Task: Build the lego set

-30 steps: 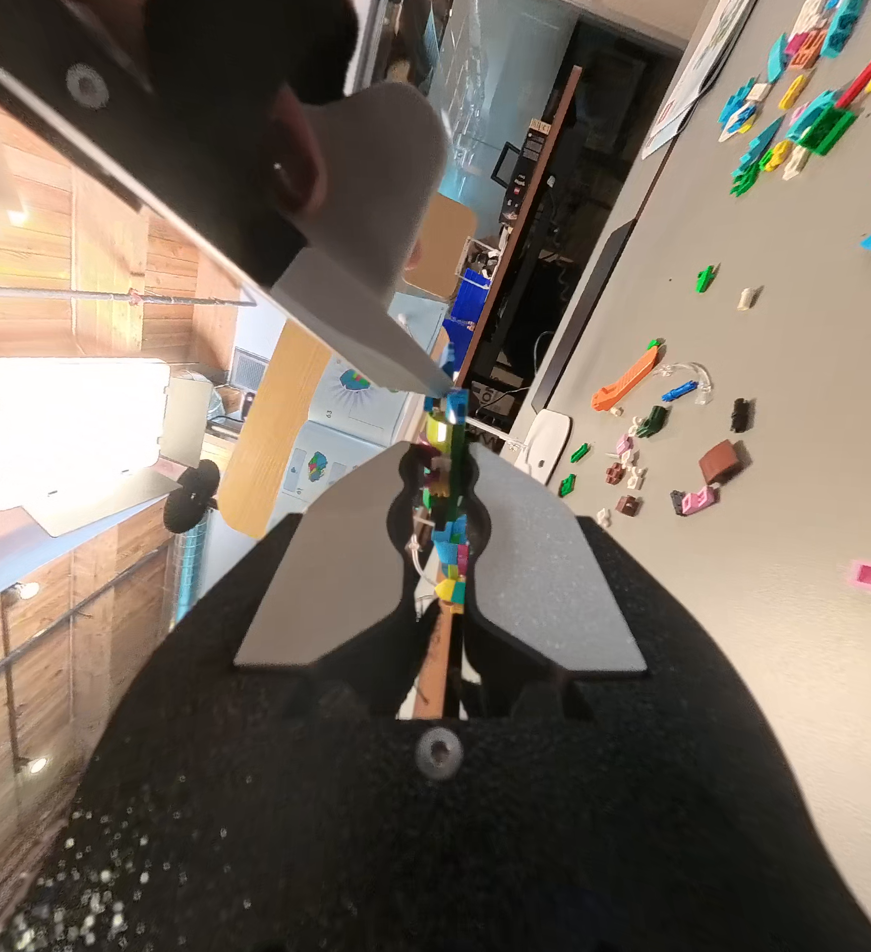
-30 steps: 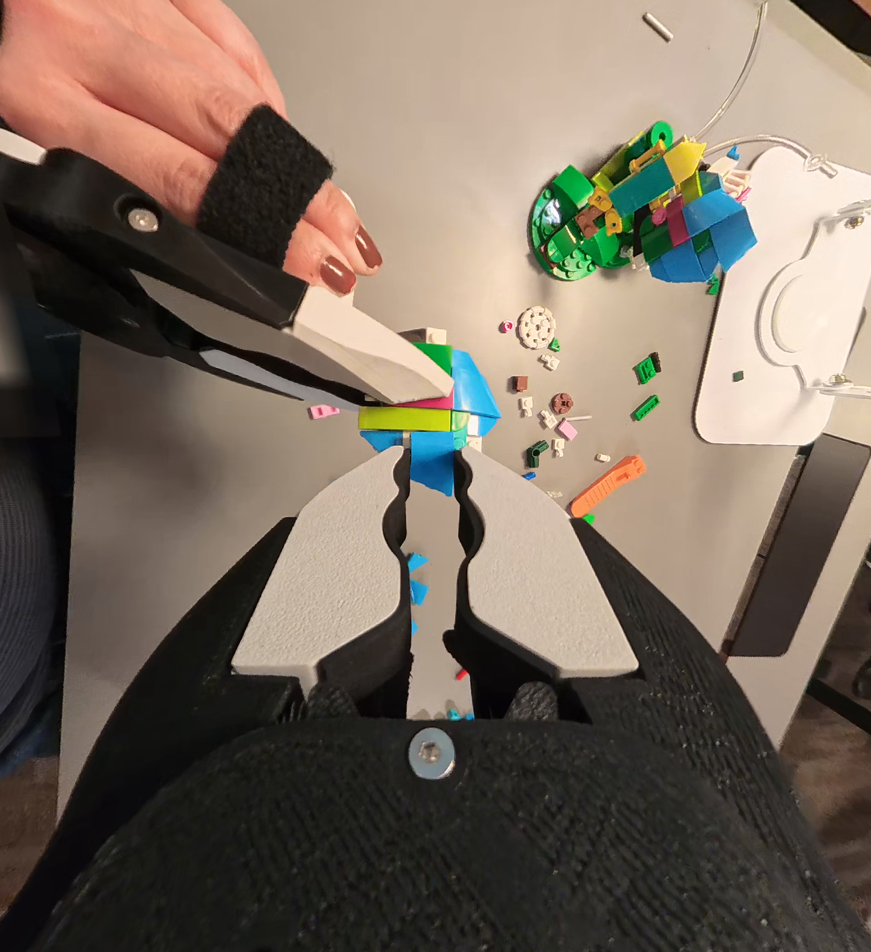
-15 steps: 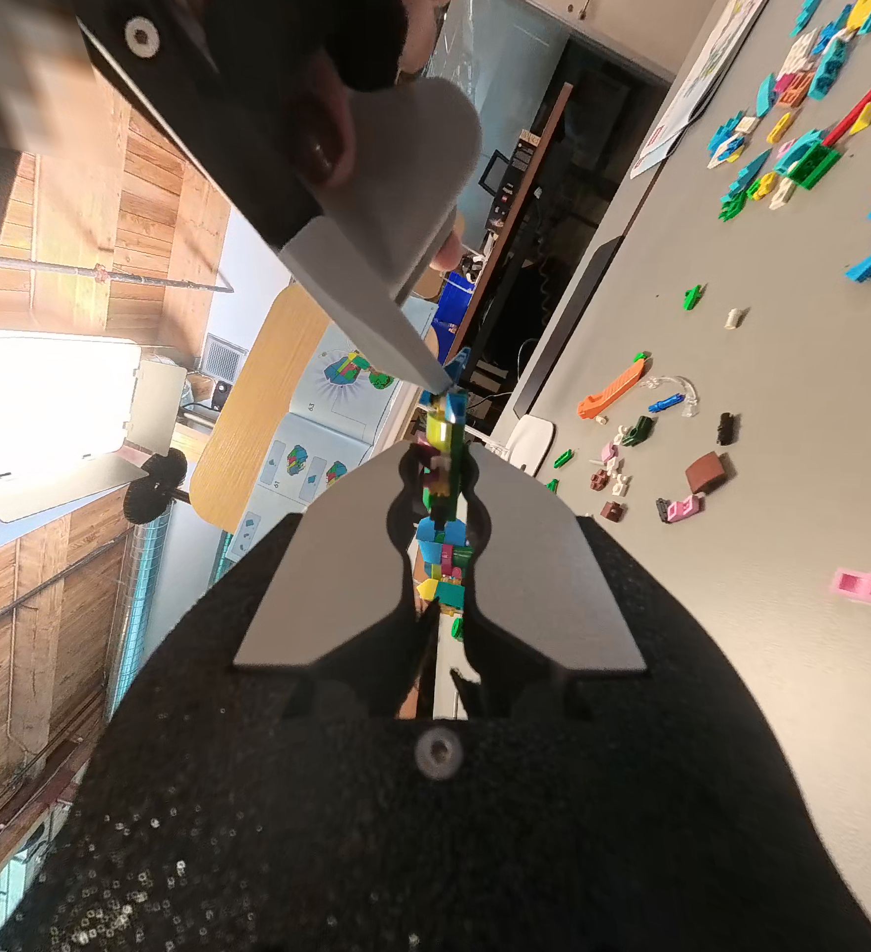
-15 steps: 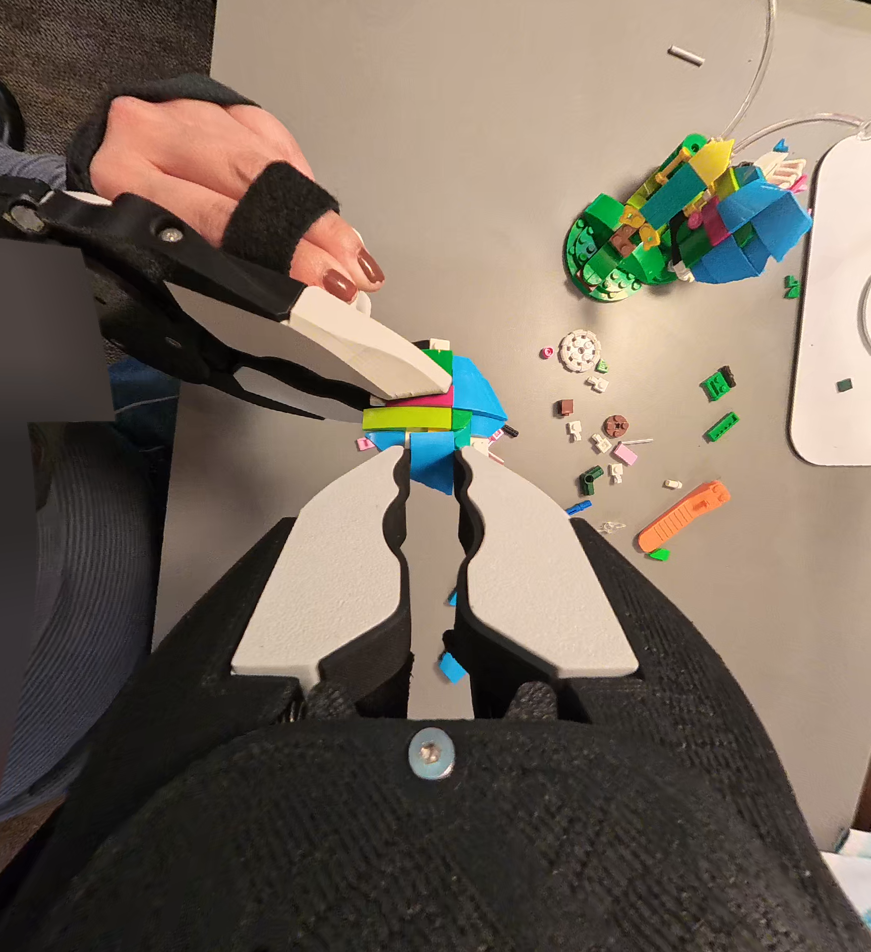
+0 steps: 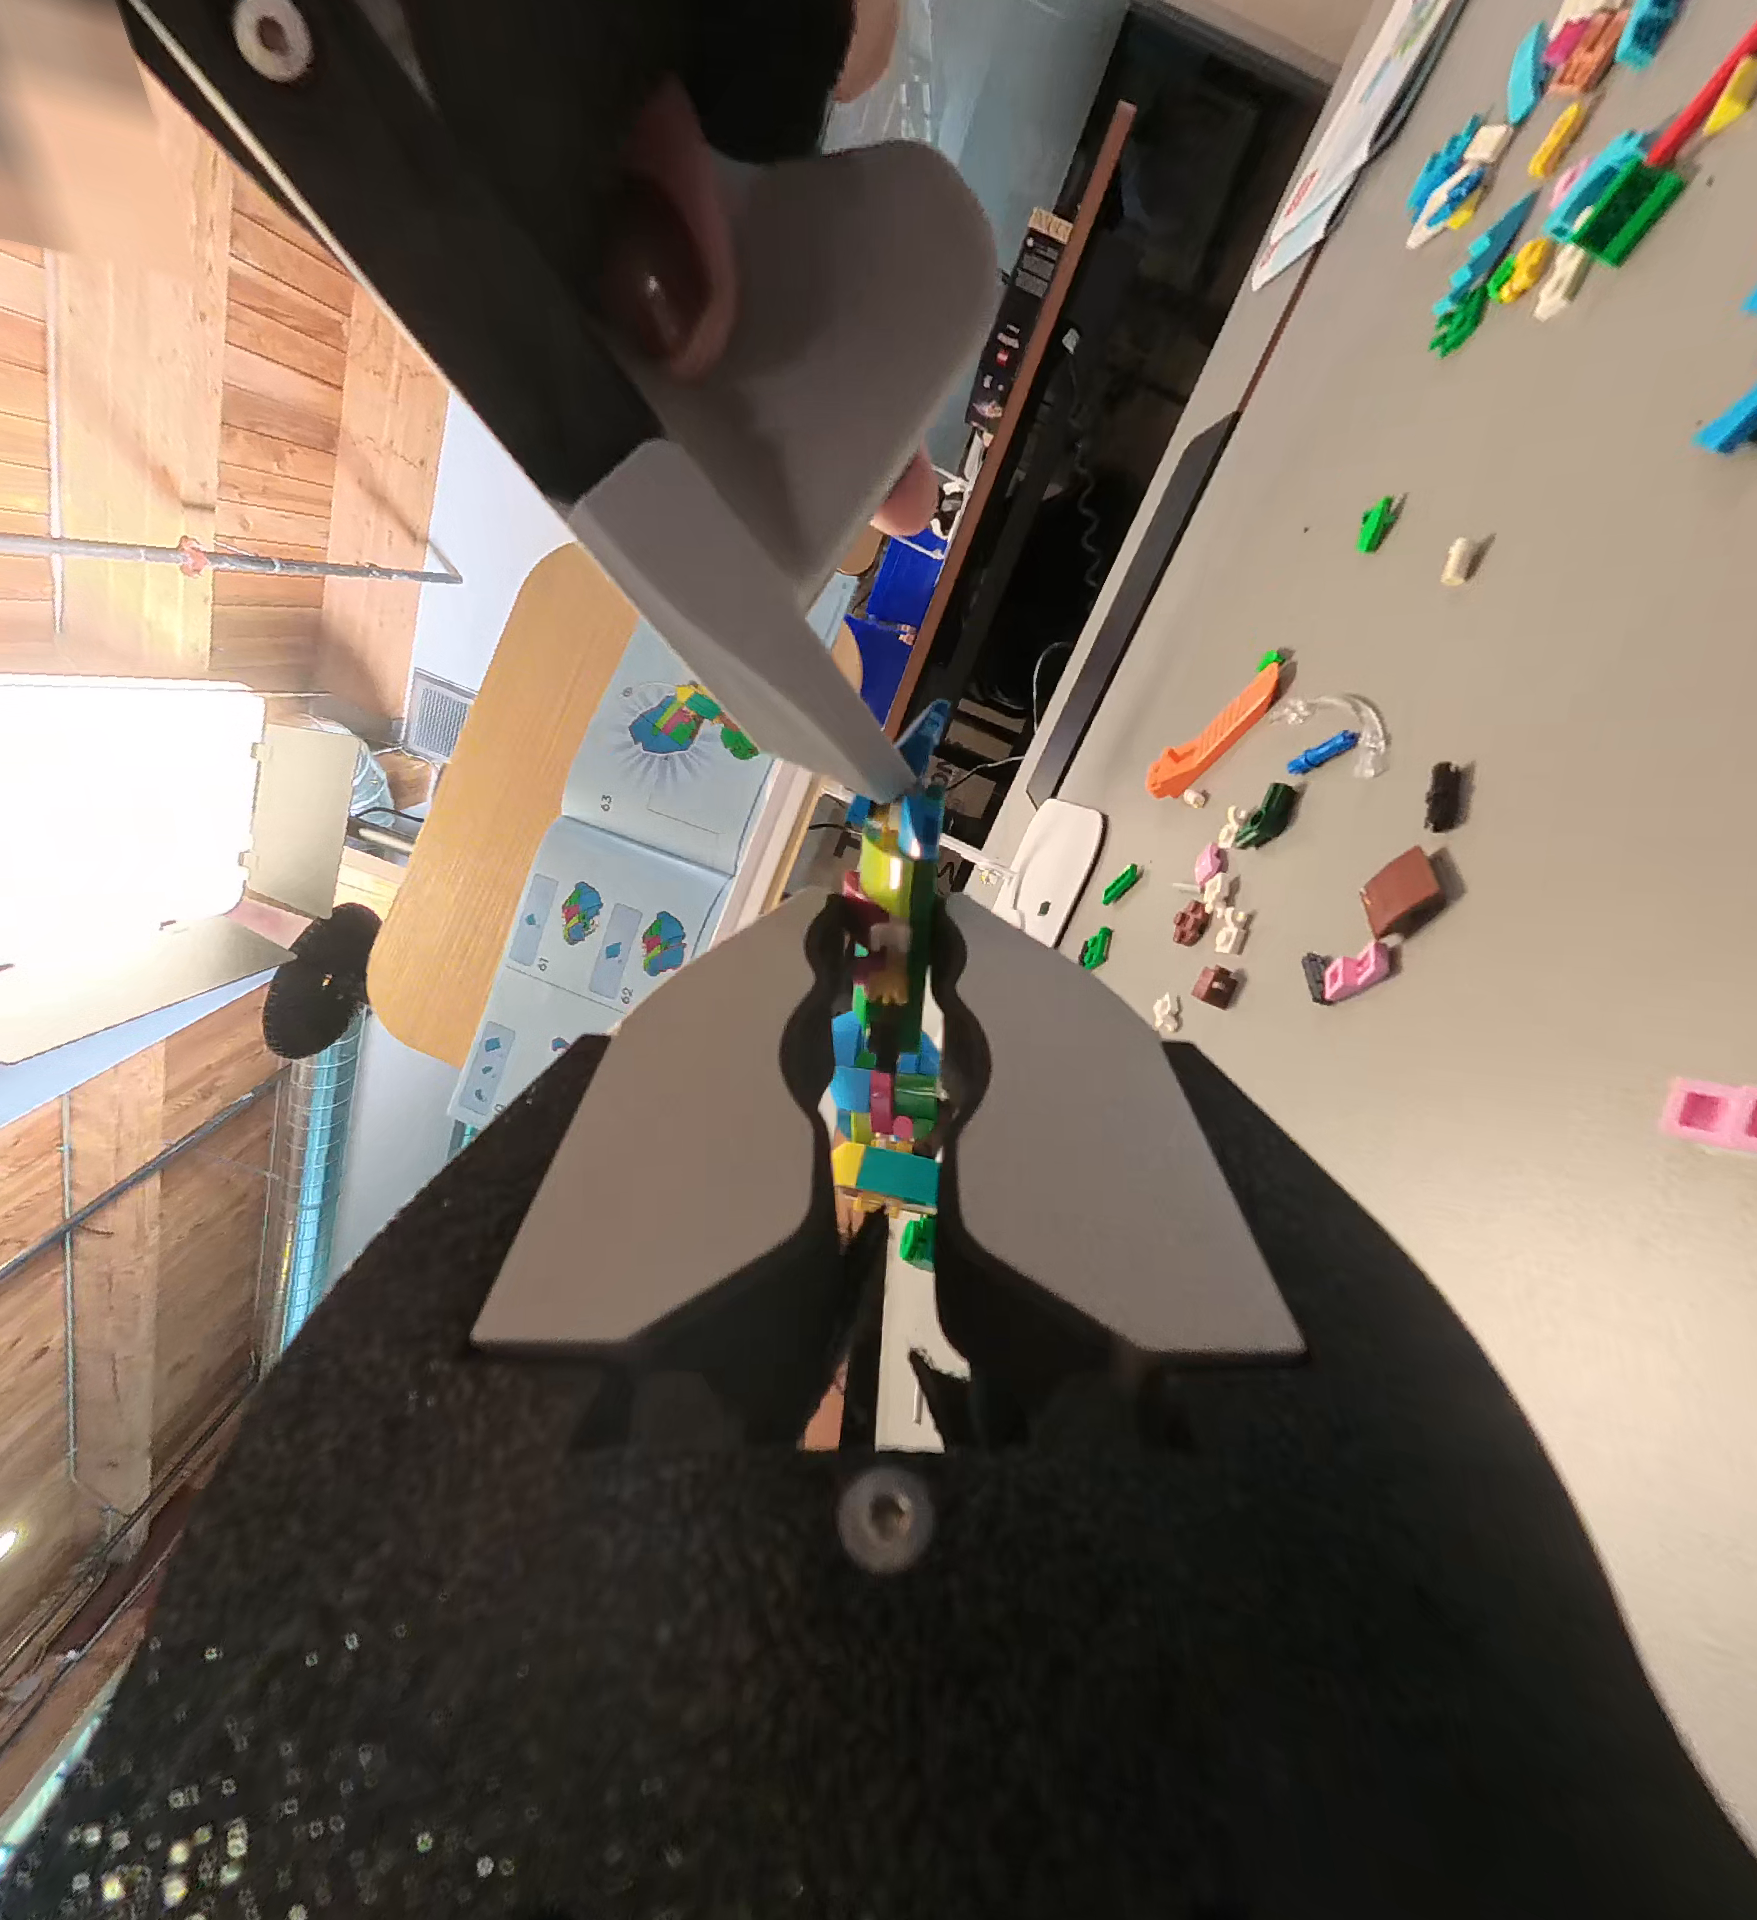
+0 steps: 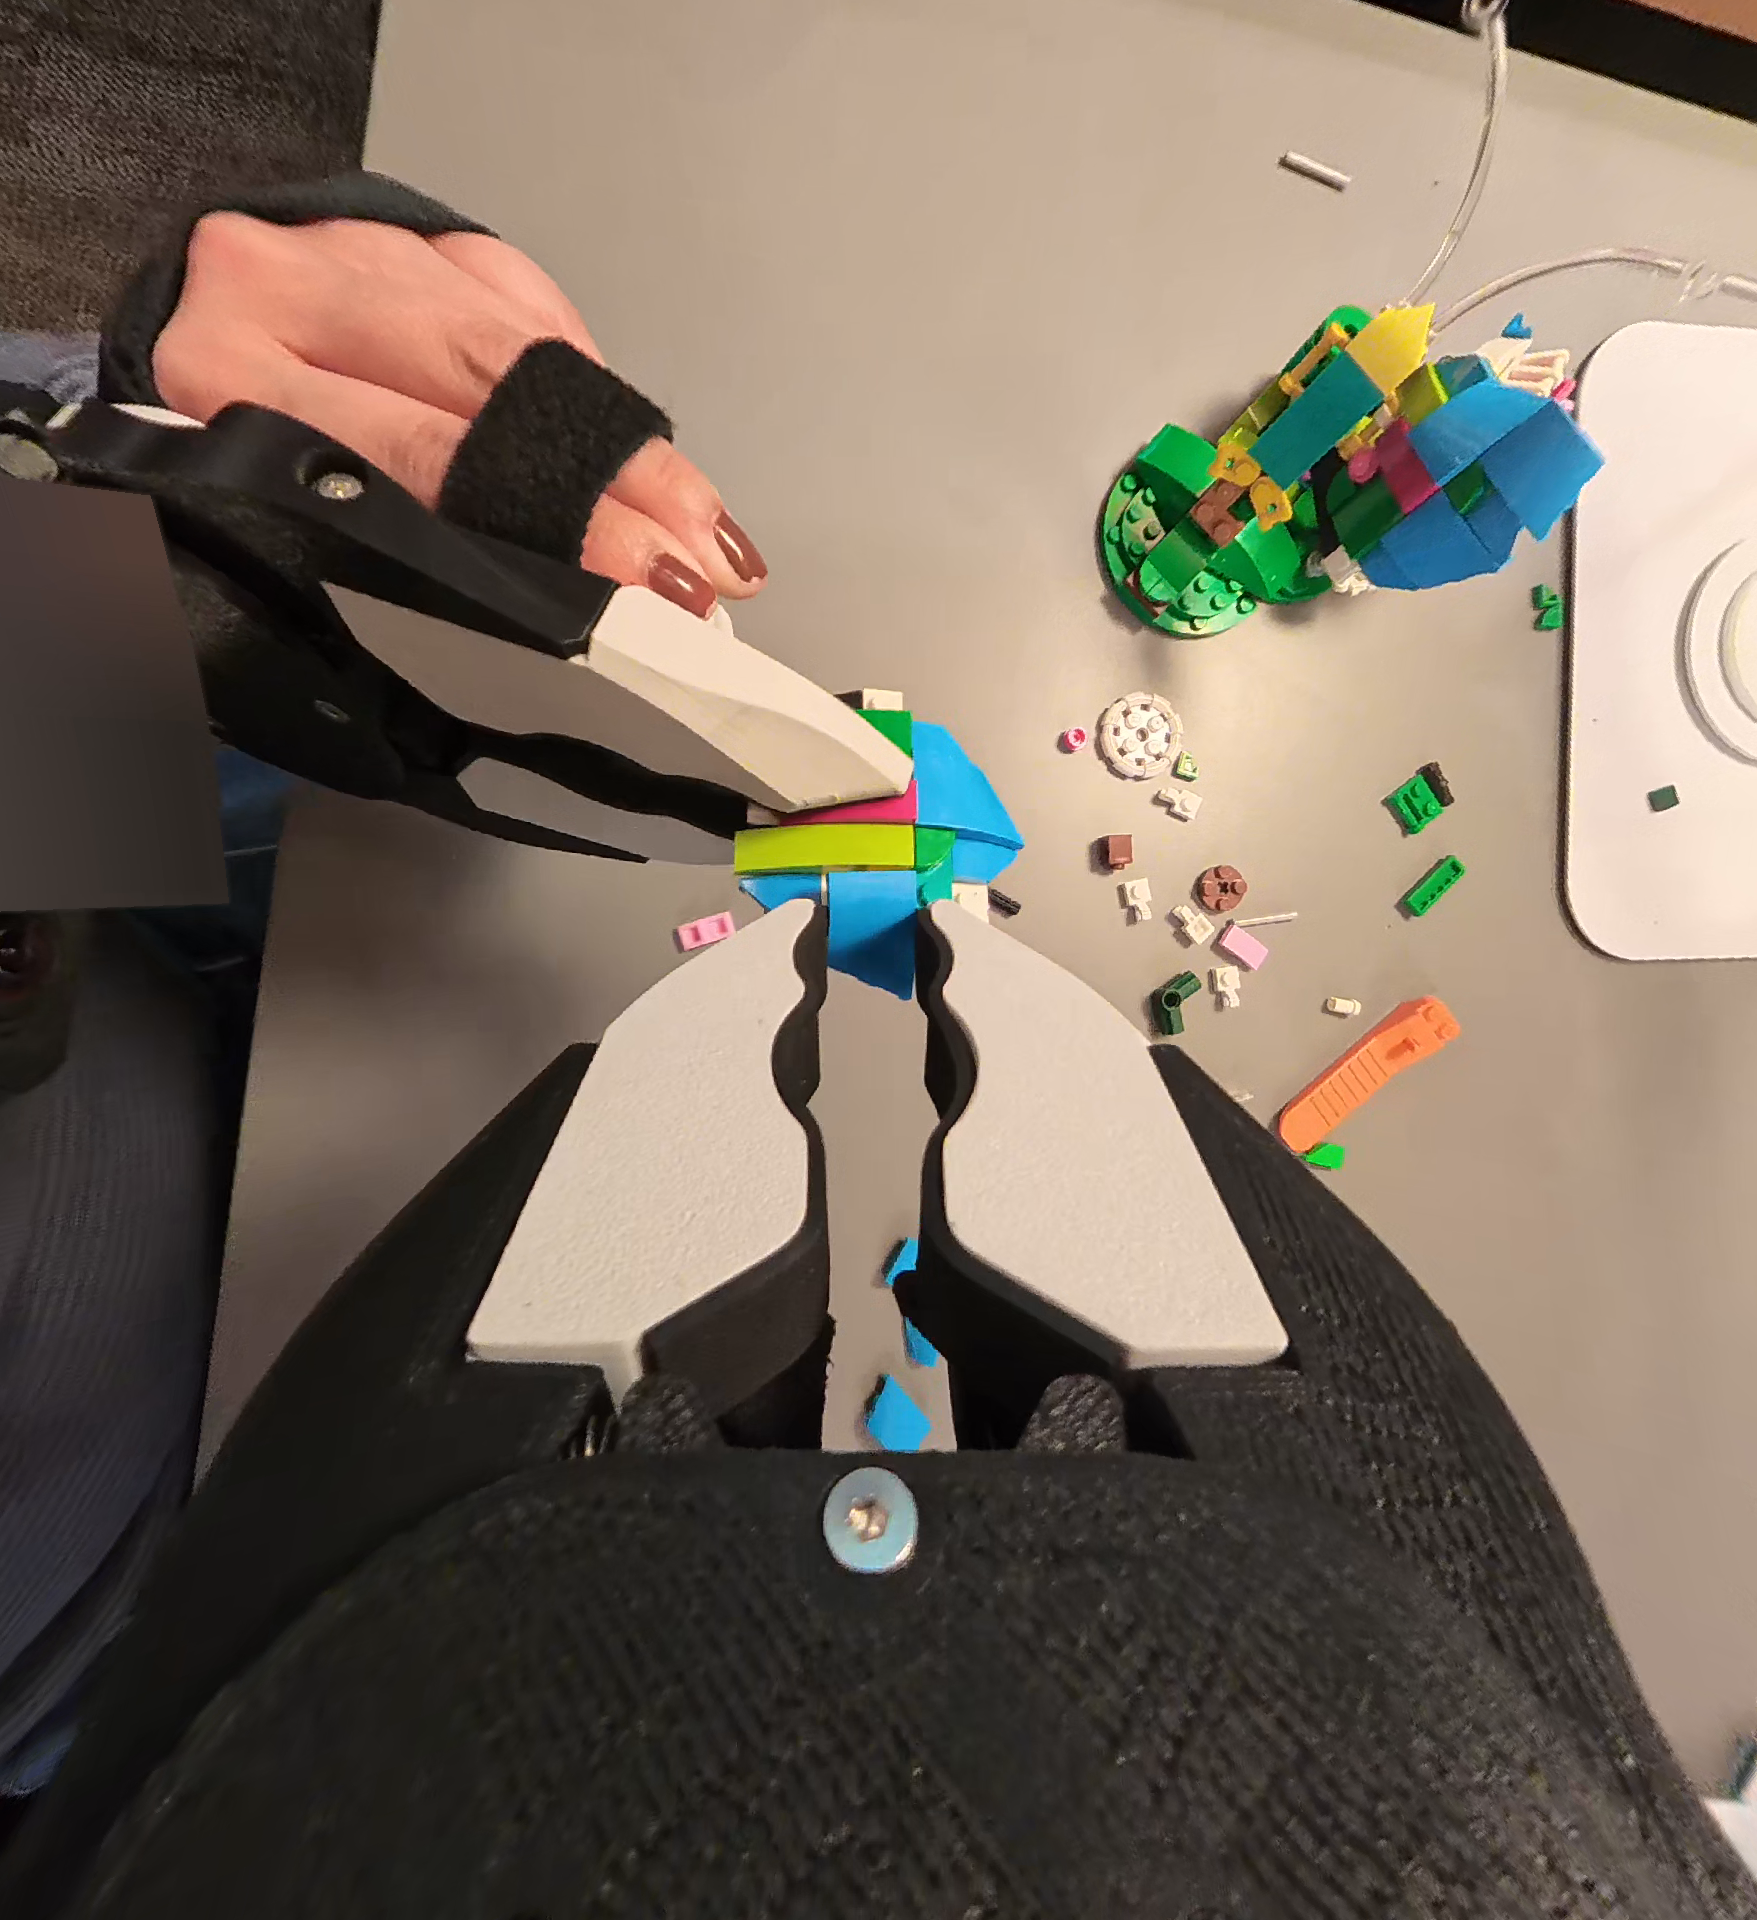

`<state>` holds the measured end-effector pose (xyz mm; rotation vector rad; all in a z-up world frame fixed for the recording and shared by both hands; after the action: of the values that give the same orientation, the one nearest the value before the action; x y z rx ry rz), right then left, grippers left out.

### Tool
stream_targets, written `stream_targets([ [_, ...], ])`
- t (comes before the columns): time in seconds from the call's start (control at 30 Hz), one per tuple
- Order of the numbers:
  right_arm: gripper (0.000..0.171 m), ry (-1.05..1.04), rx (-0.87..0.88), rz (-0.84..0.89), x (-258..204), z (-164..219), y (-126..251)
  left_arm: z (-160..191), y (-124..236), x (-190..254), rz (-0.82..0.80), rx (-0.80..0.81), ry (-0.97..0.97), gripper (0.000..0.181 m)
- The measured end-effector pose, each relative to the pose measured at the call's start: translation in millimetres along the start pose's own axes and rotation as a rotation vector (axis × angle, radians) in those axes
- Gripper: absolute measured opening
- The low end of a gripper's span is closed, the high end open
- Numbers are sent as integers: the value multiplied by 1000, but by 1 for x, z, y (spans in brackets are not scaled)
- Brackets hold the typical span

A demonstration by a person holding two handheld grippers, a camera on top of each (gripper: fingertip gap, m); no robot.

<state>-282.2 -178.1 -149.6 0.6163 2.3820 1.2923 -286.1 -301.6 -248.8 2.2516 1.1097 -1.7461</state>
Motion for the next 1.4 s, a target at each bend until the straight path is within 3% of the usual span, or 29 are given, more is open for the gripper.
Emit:
stream_targets([
  [0.03, 14, -1, 2, 1, 1, 1, -1, 0, 0, 1, 4, -2, -1, 14],
  [1.03, 14, 23, 11, 89, -1, 10, -2, 9, 0, 3, -27, -12, 7, 15],
  [1.27, 14, 21, 199, 246, -7, 30, -3, 22, -1, 6, -41, -51, 31, 15],
  [1.4, 14, -11, 430, 377, -13, 55, -20, 28, -2, 3, -50, -76, 113, 14],
])
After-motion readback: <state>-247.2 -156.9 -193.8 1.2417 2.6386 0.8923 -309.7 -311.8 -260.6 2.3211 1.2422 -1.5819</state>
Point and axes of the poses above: each gripper's, where its closed fingertips meet, y back along the fingers, z out of its underside, x = y × z across the jaws, the point moved 10 cm from there along y, back along the fingers, and after that the axes turned 15 degrees about -z, right-handed, at the moved point
